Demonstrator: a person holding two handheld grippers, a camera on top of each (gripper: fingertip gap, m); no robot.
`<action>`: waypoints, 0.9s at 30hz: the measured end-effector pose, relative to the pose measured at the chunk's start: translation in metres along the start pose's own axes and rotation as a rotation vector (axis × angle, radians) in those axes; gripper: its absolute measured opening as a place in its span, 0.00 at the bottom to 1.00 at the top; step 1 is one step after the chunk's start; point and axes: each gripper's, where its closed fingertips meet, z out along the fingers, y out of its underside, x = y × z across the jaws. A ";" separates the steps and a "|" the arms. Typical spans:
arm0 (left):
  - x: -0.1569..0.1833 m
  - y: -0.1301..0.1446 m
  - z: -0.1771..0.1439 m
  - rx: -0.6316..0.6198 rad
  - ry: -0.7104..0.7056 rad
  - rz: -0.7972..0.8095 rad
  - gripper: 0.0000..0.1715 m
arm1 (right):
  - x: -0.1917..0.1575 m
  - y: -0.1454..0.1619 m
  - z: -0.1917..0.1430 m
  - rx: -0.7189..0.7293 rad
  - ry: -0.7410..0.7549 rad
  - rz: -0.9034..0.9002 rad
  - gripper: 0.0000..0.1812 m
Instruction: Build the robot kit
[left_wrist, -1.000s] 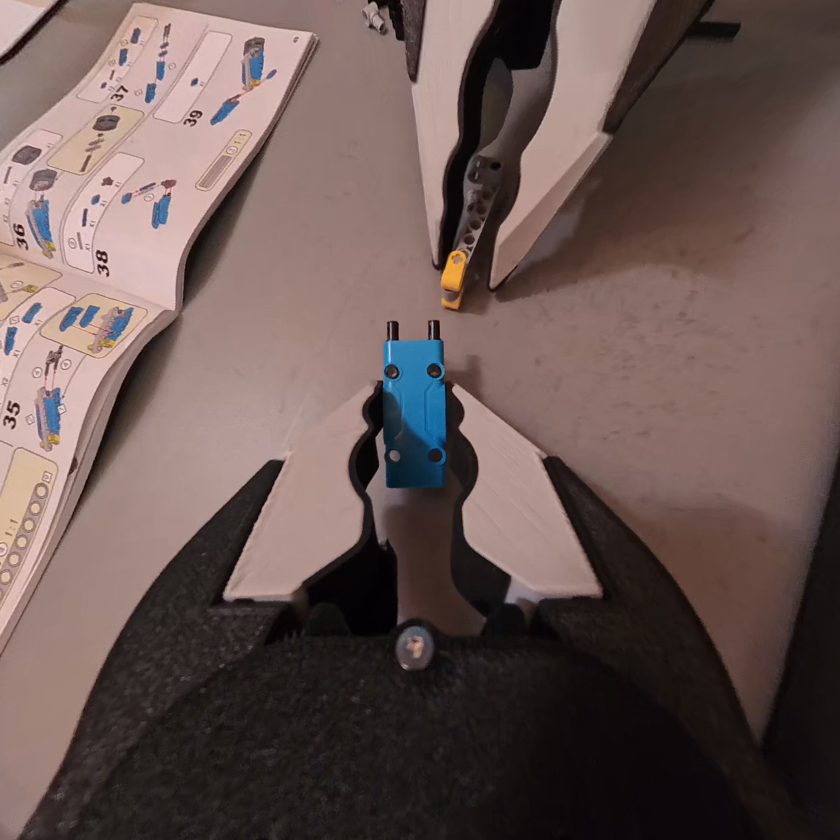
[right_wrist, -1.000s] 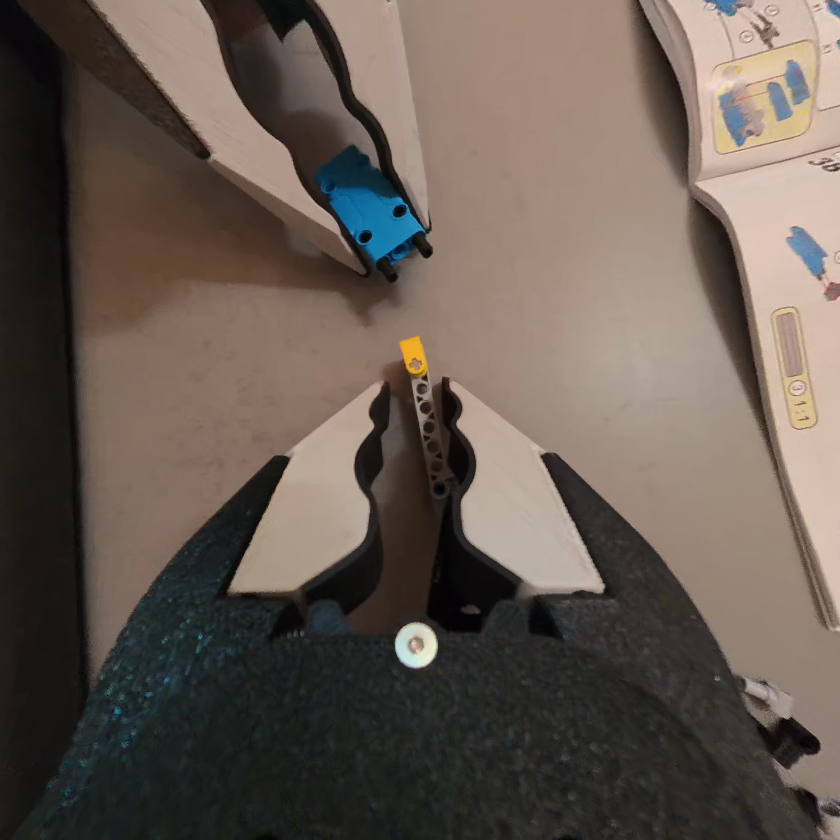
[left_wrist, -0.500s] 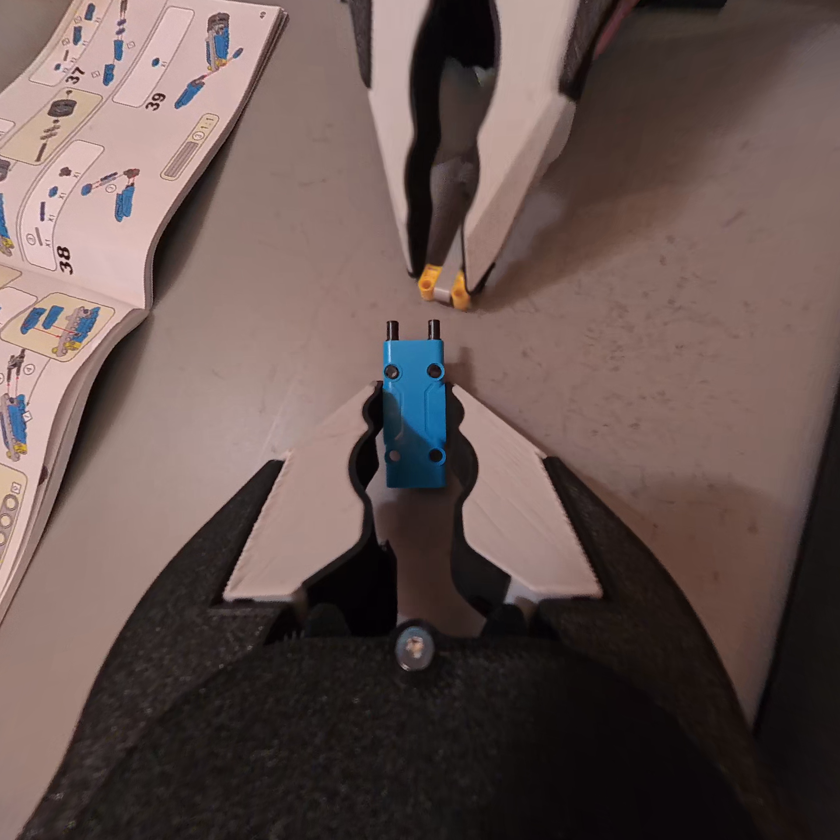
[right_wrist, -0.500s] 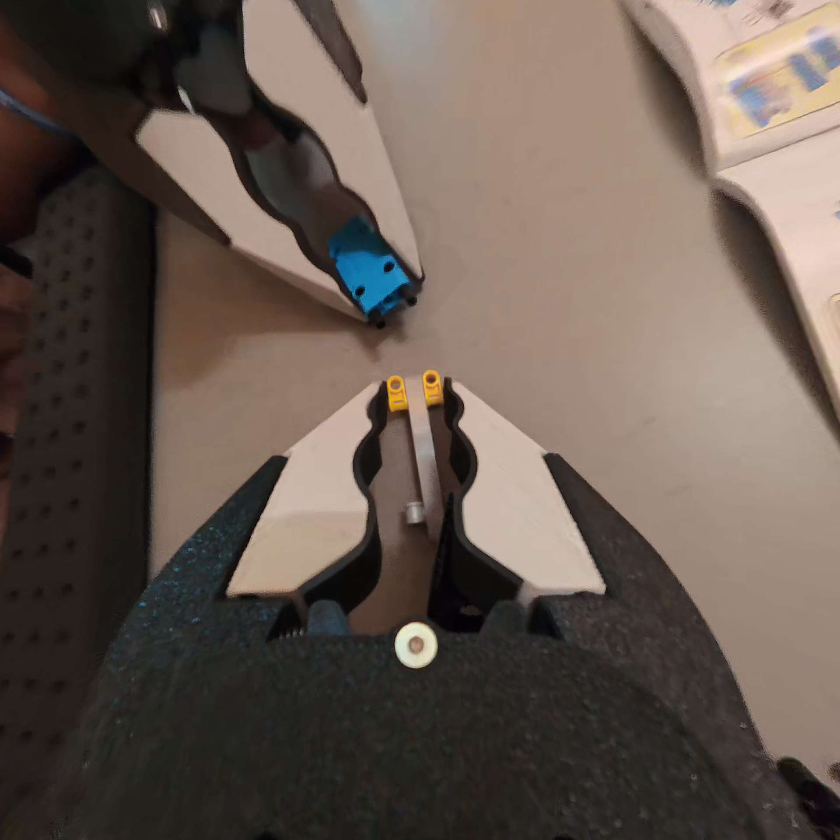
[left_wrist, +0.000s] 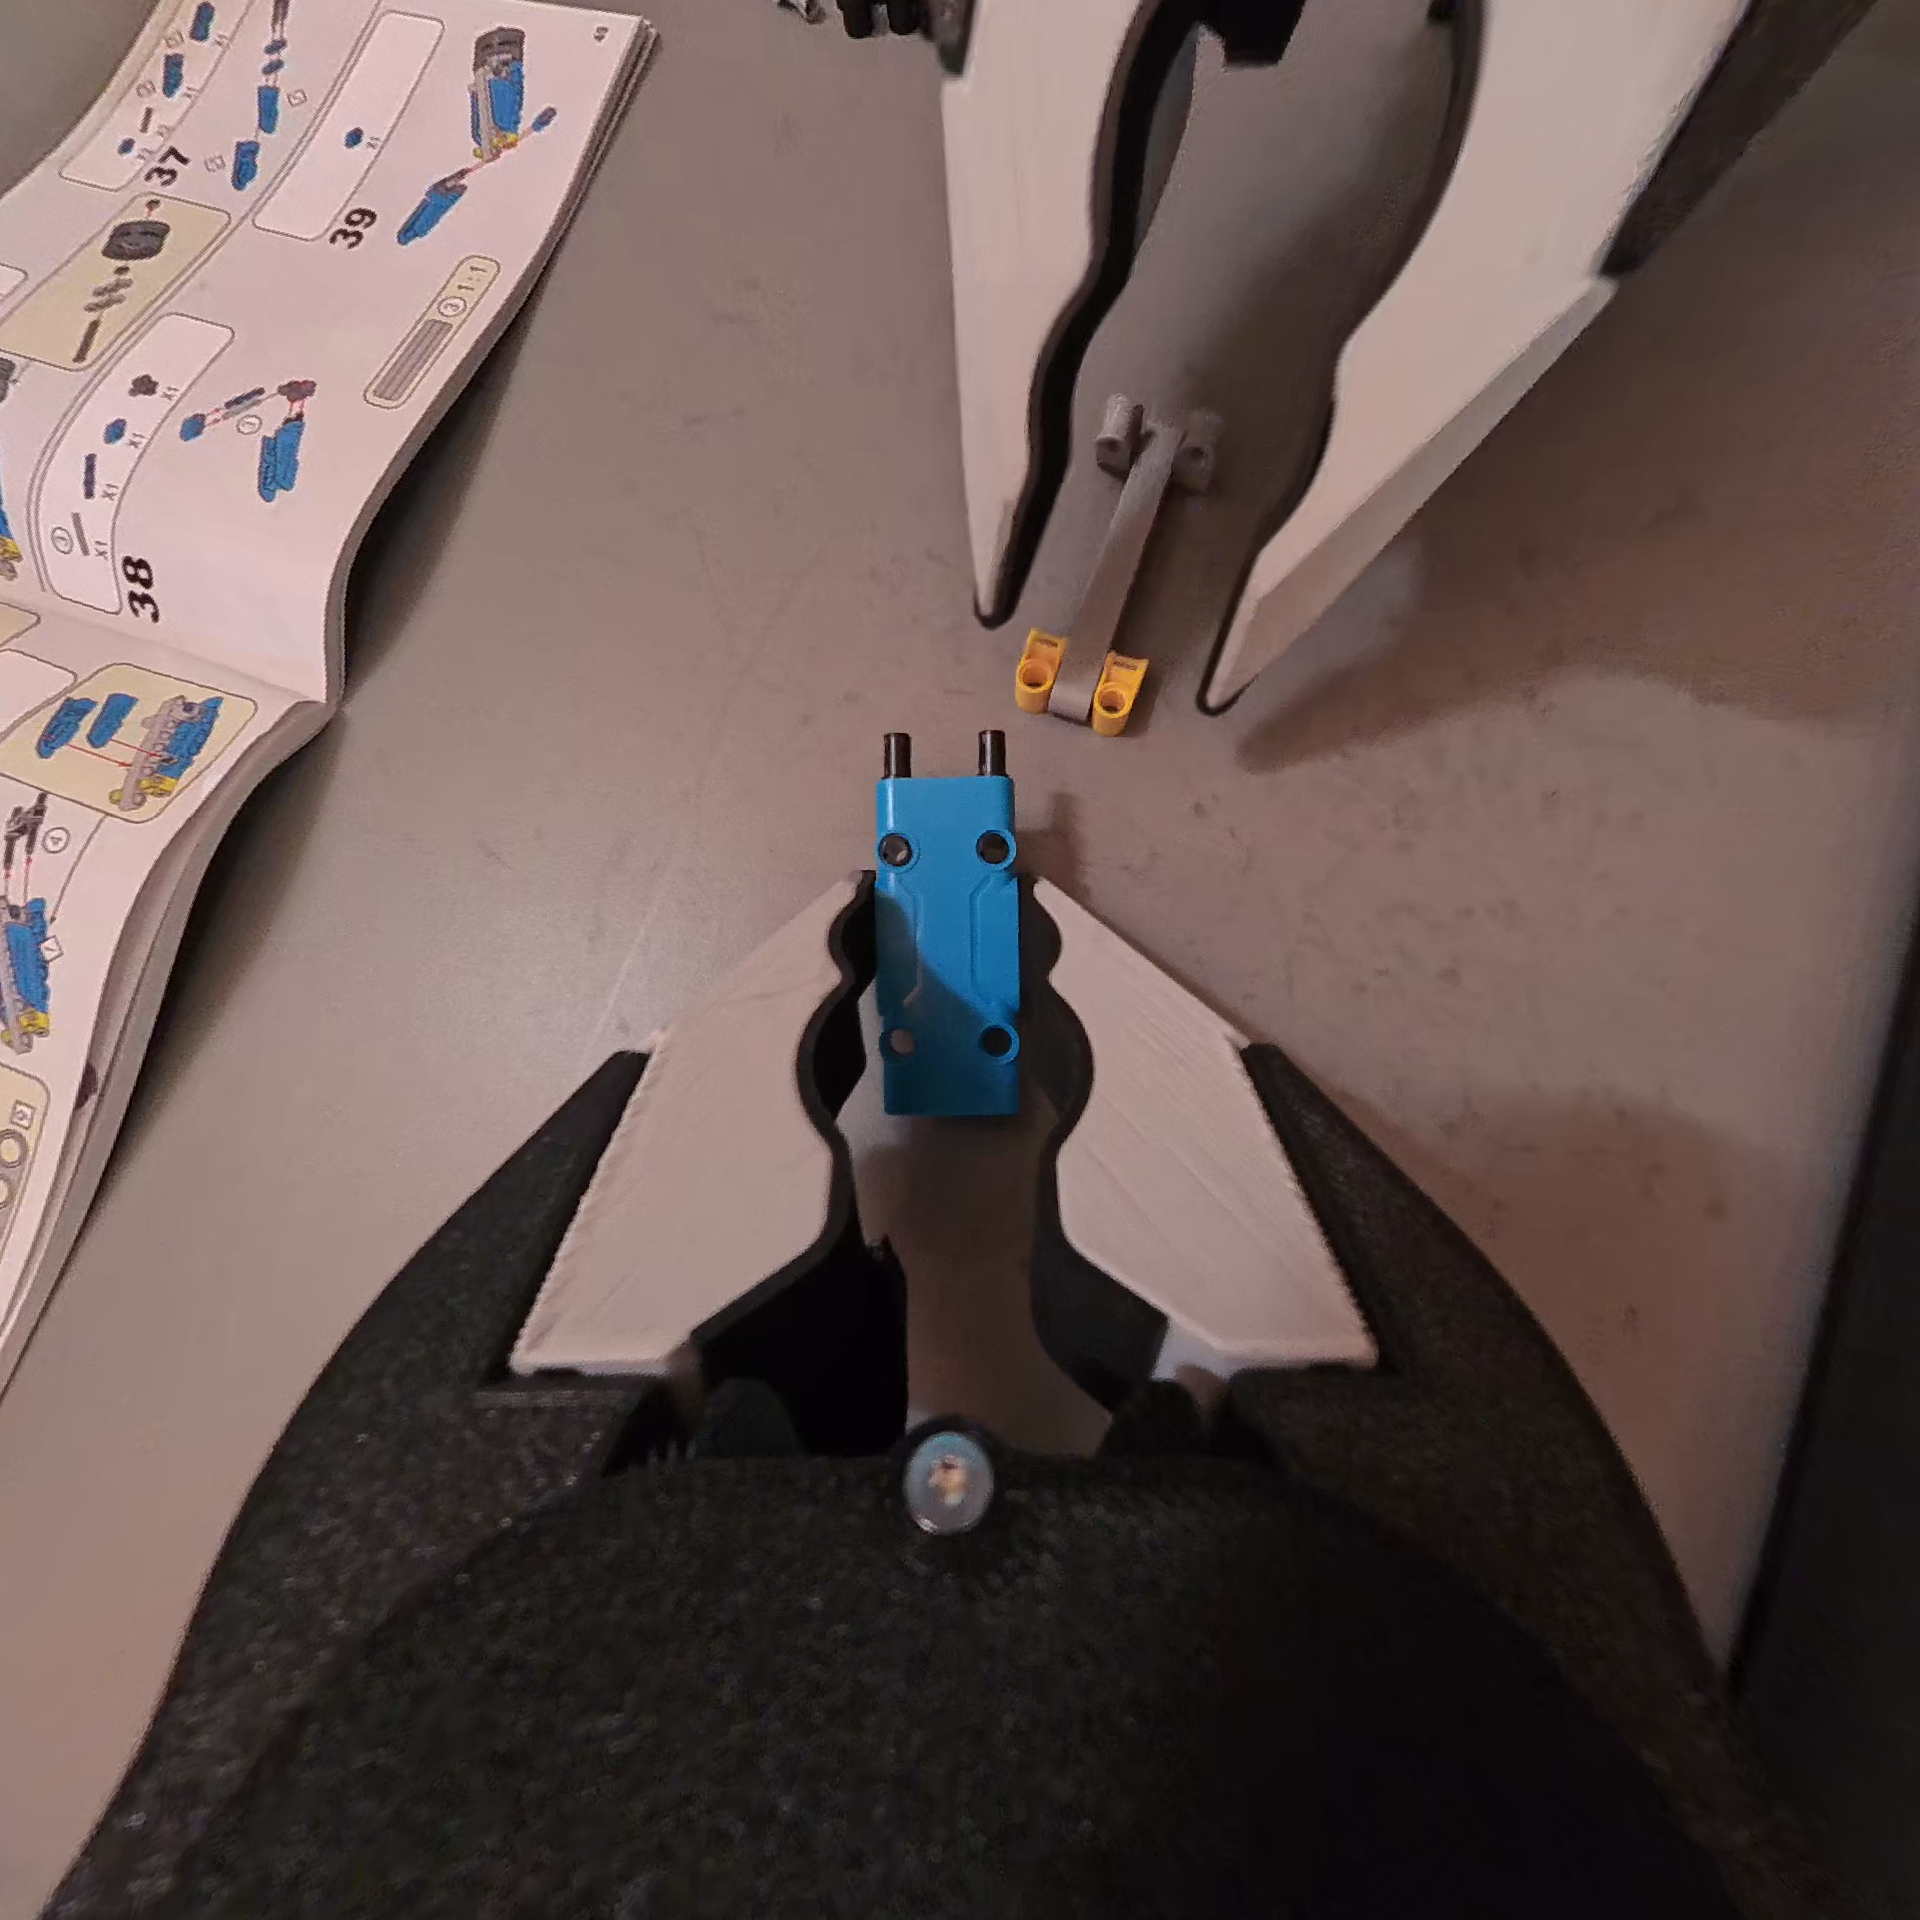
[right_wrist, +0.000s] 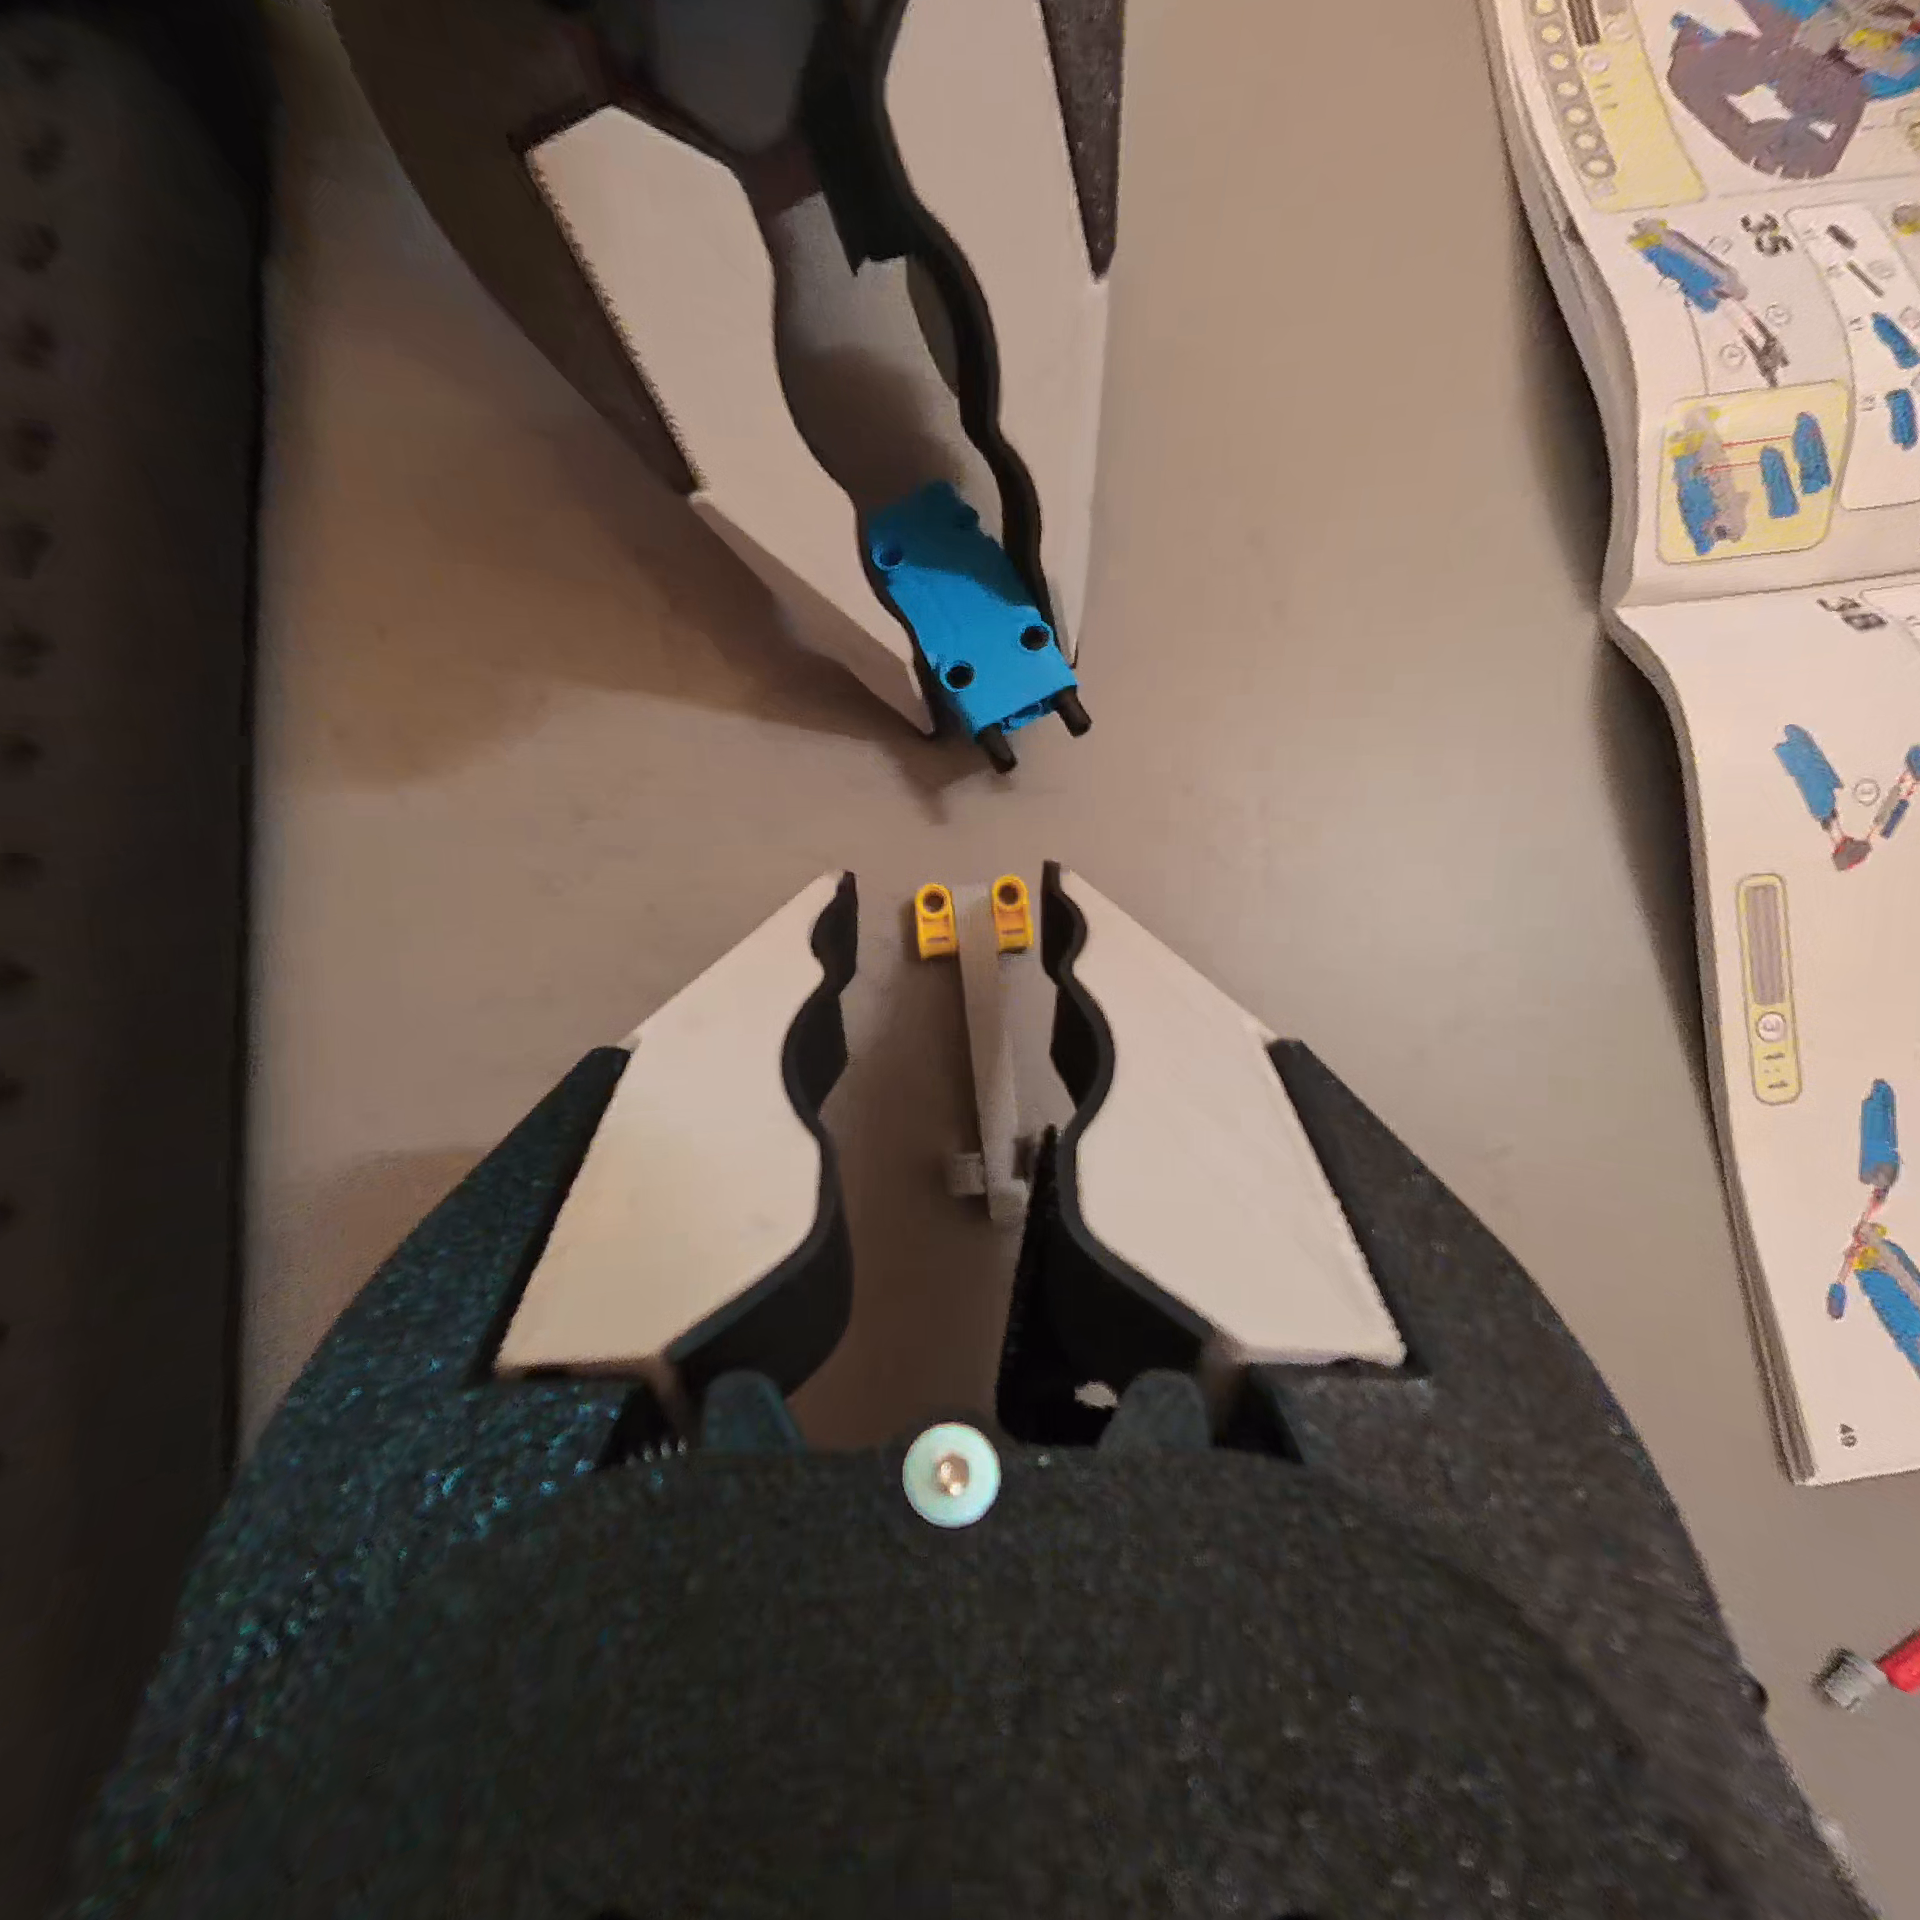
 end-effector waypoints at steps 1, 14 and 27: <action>0.000 0.000 0.000 0.002 0.000 0.005 0.15 | 0.003 0.003 0.003 -0.020 0.015 0.005 0.20; 0.004 -0.039 -0.025 0.290 0.087 -0.051 0.15 | 0.019 -0.038 -0.037 0.351 -0.123 0.149 0.13; 0.011 -0.049 -0.035 0.369 0.155 -0.065 0.15 | 0.010 -0.052 -0.042 0.467 -0.208 0.125 0.13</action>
